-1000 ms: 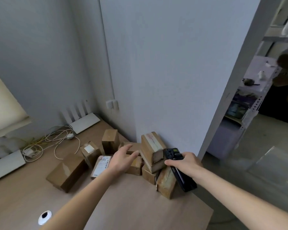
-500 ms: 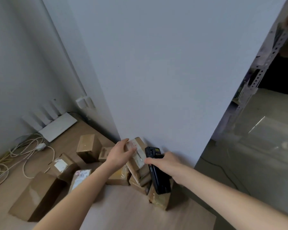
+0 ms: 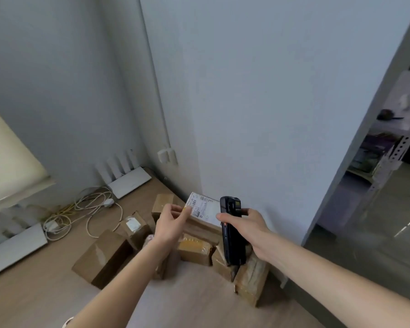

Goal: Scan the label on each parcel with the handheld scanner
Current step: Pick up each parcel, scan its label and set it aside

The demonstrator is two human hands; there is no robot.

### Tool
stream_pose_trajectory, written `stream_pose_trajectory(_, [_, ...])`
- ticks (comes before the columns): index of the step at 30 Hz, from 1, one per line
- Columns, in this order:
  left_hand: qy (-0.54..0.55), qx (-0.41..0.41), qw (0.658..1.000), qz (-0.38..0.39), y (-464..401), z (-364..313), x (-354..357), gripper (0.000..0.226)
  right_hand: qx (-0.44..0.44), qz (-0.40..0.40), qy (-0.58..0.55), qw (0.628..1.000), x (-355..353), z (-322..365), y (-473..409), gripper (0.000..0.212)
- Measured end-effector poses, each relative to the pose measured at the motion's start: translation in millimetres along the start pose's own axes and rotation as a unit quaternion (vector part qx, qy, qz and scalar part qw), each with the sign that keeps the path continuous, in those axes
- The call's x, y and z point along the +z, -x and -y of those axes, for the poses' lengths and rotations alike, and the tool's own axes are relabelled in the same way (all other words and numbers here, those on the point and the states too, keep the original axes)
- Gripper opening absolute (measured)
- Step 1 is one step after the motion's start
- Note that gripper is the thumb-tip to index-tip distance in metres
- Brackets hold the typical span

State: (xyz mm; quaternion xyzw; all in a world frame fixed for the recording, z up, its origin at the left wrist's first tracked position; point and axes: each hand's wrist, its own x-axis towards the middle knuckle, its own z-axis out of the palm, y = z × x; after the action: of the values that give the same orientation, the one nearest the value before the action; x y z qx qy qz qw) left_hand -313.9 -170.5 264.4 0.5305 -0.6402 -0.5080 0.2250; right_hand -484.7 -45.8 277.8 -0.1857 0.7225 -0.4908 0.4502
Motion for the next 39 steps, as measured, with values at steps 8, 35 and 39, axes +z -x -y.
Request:
stream_pose_trajectory(8, [0.062, 0.039, 0.997, 0.000, 119, 28, -102, 0.049, -0.087, 0.055, 0.025, 0.994, 58, 19, 121, 0.058])
stream_pose_trajectory(35, [0.091, -0.003, 0.964, -0.250, 431, 93, -299, 0.017, -0.368, 0.178, 0.488, 0.771, 189, 13, 349, 0.065])
stream_pose_trajectory(39, [0.076, -0.006, 0.954, -0.289, 459, 97, -304, 0.021, -0.397, 0.191, 0.550, 0.709, 194, 13, 370, 0.059])
